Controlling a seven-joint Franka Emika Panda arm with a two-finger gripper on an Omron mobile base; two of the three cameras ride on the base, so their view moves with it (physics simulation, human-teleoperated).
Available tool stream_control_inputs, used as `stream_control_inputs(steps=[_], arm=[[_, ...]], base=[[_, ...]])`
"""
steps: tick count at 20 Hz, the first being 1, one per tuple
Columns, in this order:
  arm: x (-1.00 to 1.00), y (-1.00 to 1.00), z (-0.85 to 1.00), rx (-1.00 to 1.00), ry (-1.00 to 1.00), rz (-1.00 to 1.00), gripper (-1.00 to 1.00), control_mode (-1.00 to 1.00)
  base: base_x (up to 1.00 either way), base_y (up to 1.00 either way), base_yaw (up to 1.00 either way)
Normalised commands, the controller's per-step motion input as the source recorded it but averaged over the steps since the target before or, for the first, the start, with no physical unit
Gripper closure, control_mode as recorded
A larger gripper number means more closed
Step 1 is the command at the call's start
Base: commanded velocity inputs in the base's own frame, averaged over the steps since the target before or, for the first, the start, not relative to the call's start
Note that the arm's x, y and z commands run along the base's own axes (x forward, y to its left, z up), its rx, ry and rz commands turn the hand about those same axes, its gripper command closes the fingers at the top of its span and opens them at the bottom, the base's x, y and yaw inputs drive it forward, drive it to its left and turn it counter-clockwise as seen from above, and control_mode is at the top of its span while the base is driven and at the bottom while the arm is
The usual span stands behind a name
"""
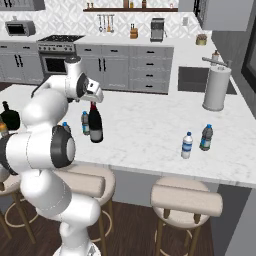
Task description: Move the plastic bottles in the middle to the plastics group, and the glass bottles in the middle to the glass group.
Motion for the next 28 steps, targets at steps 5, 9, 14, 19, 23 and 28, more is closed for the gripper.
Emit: stream_control_inputs(steps=[5, 9, 14, 19, 23, 28], arm=[[0.33, 0.01, -0.14, -0.01, 0.04, 0.00, -1.00, -1.00], [0.25, 0.00, -0.13, -0.05, 0.06, 0.00, -1.00, -1.00], [0.28, 0.01, -0.18, -0.04, 0.00, 0.00, -1.00, -1.00], [0.29, 0.01, -0.18, -0.01, 0.00, 0.00, -1.00, -1.00], [0.27, 0.00, -0.19, 0.00, 0.00, 0.00, -1.00, -1.00], [0.23, 0.00, -0.16, 0.00, -0.02, 0.00, -1.00, -1.00]], base=[[0.00, 0.00, 0.00], [0.00, 0.00, 0.00], [0.00, 0.00, 0.00], [0.00, 0.00, 0.00], [0.00, 0.00, 0.00], [0.00, 0.00, 0.00]])
